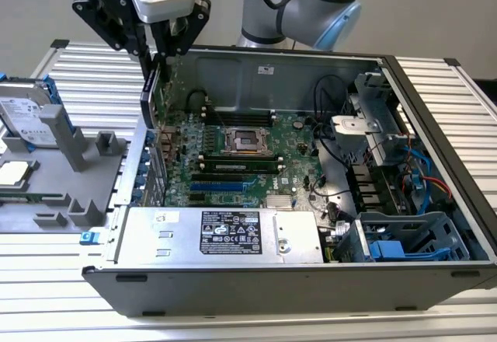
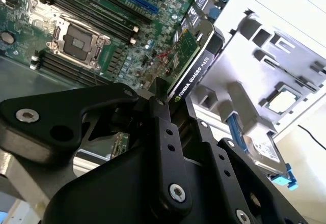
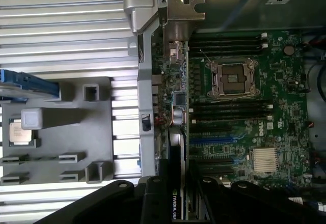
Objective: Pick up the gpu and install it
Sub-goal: 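Pick up the gpu and move the gpu toward the slot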
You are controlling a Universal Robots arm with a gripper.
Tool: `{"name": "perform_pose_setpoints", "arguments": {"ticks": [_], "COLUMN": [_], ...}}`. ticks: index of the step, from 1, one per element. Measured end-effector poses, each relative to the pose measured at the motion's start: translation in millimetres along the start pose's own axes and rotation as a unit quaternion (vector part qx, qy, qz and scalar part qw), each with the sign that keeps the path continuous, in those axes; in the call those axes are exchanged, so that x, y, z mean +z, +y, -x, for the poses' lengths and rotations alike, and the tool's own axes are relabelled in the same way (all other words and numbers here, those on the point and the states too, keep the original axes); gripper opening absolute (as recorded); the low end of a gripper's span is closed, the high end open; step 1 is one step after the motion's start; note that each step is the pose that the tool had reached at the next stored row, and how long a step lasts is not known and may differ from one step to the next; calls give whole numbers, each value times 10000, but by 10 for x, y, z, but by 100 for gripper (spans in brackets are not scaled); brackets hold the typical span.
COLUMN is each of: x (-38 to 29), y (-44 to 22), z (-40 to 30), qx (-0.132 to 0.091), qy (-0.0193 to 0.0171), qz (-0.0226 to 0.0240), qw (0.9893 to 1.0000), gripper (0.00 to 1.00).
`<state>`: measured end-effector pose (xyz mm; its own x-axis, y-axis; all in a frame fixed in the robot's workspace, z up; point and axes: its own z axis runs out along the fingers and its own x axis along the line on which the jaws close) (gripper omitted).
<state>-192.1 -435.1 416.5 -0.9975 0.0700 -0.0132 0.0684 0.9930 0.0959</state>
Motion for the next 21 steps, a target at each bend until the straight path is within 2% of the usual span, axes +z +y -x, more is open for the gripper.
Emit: {"name": "perform_pose_setpoints", "arguments": {"ticks": [21], "x": [4], "y": [17], "z": [198], "qx": [0], "qy": [0], "qz": [-1], "qw": [10000], "gripper": [0]}}
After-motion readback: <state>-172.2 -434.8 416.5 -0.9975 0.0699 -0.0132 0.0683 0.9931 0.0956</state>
